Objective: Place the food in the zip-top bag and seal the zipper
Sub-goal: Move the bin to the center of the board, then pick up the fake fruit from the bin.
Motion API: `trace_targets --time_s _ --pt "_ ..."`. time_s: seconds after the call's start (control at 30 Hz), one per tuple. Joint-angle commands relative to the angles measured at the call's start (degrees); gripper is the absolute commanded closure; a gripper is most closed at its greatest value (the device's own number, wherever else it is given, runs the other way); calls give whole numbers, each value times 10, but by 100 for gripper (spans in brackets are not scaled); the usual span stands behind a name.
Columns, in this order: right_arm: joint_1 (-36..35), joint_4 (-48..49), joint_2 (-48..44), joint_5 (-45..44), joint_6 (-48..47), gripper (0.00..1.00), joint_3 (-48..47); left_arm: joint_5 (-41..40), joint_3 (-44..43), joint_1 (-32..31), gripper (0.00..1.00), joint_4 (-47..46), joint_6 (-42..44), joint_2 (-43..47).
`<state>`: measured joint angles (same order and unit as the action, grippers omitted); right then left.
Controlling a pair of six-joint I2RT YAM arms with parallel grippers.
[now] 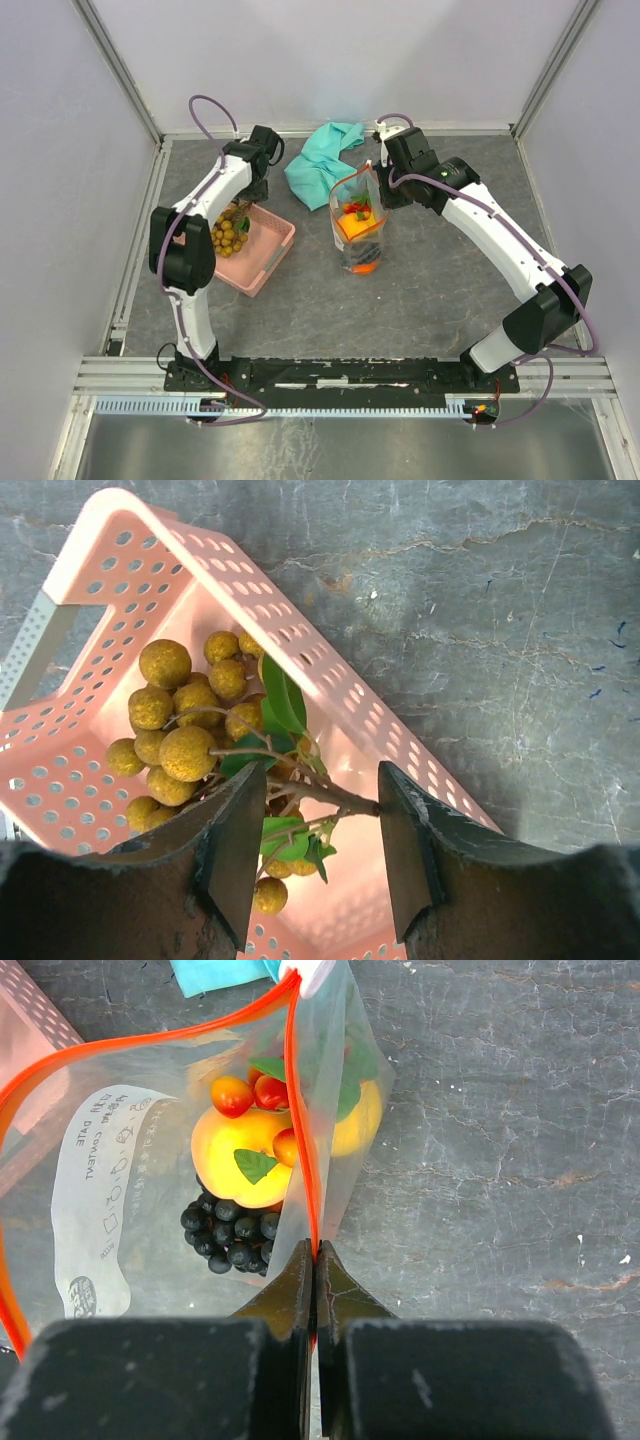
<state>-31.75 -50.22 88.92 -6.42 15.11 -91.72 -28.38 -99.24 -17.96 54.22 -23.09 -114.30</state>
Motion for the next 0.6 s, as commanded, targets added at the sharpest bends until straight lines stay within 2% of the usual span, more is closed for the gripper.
trace_targets --time_s 0.0,0.13,0.27,0.43,0.57 --pt "2 20 -11 2 -5 98 1 5 11 3 42 -11 24 70" --pt "3 21 -12 3 -5 98 6 5 35 3 34 -21 62 109" --pt "2 24 -15 2 -4 99 10 27 99 3 31 -60 123 147" --pt "3 27 -16 4 -4 98 15 52 203 3 27 -159 193 191" --pt "3 28 -15 7 -4 98 15 65 234 3 24 -211 234 196"
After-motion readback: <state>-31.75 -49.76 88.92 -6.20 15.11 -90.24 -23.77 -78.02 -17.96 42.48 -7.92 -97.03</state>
